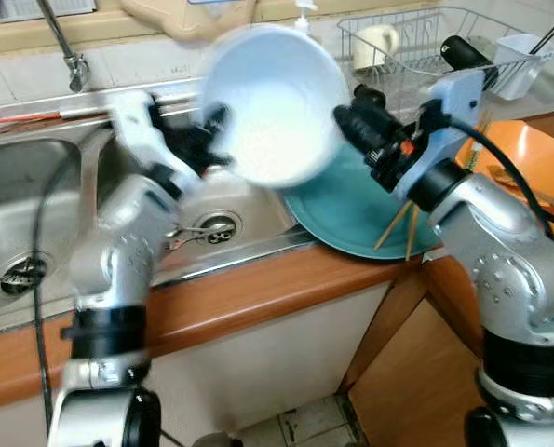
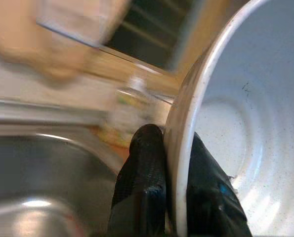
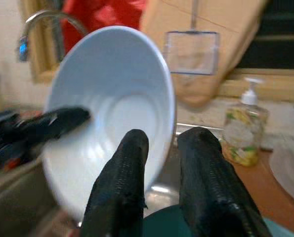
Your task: Kitchen organization
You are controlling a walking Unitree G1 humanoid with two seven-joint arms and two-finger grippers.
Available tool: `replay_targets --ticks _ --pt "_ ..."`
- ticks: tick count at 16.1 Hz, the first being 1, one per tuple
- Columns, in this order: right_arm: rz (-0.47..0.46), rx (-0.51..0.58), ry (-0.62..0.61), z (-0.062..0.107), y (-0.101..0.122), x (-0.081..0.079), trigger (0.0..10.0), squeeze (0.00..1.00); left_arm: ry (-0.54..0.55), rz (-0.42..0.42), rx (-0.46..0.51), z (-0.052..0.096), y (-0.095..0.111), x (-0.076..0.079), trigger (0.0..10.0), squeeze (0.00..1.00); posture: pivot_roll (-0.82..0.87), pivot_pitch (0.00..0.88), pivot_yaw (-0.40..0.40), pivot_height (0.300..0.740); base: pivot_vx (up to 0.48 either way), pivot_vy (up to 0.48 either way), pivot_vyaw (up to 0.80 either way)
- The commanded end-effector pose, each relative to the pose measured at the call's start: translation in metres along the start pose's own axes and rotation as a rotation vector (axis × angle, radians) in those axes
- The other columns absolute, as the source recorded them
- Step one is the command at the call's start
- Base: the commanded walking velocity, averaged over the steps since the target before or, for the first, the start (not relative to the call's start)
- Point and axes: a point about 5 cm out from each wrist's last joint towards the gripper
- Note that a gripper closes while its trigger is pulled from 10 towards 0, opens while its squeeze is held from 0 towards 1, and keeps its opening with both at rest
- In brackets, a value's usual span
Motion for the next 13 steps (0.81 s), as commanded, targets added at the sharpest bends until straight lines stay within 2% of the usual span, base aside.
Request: replay_targets --ticks 1,2,3,5,7,10,11,12,13 --pt "0.029 -0.038 0.033 0.001 -0.005 -0.006 10.0 1.00 0.059 -0.052 0.017 -0.002 0.006 -0.009 0.0 0.00 -0.07 0.000 0.066 0.740 0.000 0.000 0.00" --pt "0.059 -0.084 0.047 0.002 -0.011 -0.008 10.0 1.00 0.133 -0.119 -0.014 -0.004 0.005 -0.020 0.0 0.00 -0.07 0.000 0.070 0.740 0.000 0.000 0.00" --pt "0.098 -0.110 0.054 0.003 -0.015 -0.010 10.0 1.00 0.196 -0.220 -0.073 -0.004 0.001 -0.032 0.0 0.00 -0.07 0.000 0.070 0.740 0.000 0.000 0.00" --pt "0.130 -0.158 0.078 0.004 -0.022 -0.014 10.0 1.00 0.251 -0.393 -0.174 -0.004 -0.009 -0.048 0.0 0.00 -0.08 0.000 0.069 0.740 0.000 0.000 0.00" --pt "0.161 -0.226 0.148 0.006 -0.030 -0.020 10.0 1.00 0.239 -0.460 -0.258 -0.007 -0.026 -0.055 0.0 0.00 -0.08 0.000 0.066 0.740 0.000 0.000 0.00" --pt "0.192 -0.313 0.199 0.011 -0.041 -0.024 10.0 1.00 0.202 -0.516 -0.376 -0.010 -0.050 -0.057 0.0 0.00 -0.09 0.000 0.063 0.740 0.000 0.000 0.00" --pt "0.195 -0.325 0.202 0.012 -0.043 -0.024 10.0 1.00 0.196 -0.526 -0.402 -0.010 -0.054 -0.057 2.9 0.00 -0.09 0.000 0.061 0.740 0.000 0.000 0.00" --pt "0.203 -0.344 0.199 0.013 -0.045 -0.023 10.0 1.00 0.179 -0.539 -0.451 -0.011 -0.064 -0.056 9.5 0.00 -0.09 0.000 0.061 0.740 0.000 0.000 0.00" --pt "0.211 -0.357 0.196 0.013 -0.047 -0.022 10.0 1.00 0.165 -0.559 -0.509 -0.011 -0.074 -0.056 10.0 0.00 -0.09 0.000 0.061 0.740 0.000 0.000 0.00"
Point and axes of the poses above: a point about 5 cm out from each wrist's last joint towards the gripper, its own z axis pointing back from the gripper into the wrist, its own y axis along the axis of the wrist's last joint, x = y × z, and after that the axes turned 7 degrees about -z, right-handed
